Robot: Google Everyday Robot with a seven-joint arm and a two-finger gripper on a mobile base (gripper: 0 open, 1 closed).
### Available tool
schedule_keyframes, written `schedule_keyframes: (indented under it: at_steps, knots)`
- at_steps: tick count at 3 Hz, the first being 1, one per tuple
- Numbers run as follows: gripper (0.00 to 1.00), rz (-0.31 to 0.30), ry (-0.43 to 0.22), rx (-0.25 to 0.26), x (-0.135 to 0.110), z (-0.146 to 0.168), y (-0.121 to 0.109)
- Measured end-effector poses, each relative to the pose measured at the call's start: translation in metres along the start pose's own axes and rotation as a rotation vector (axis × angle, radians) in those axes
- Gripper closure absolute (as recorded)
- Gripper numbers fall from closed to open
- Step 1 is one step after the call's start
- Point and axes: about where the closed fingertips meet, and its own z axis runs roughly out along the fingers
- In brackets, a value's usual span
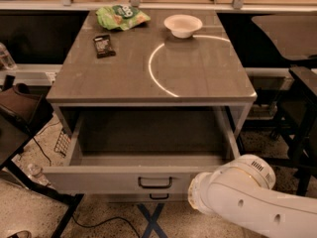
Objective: Close top drawer
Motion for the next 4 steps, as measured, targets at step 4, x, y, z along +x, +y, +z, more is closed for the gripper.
schedule_keyframes:
  at_steps: [4]
  knots:
    - [1.00,-0.051,0.027,0.056,0.006,0.023,-0.099]
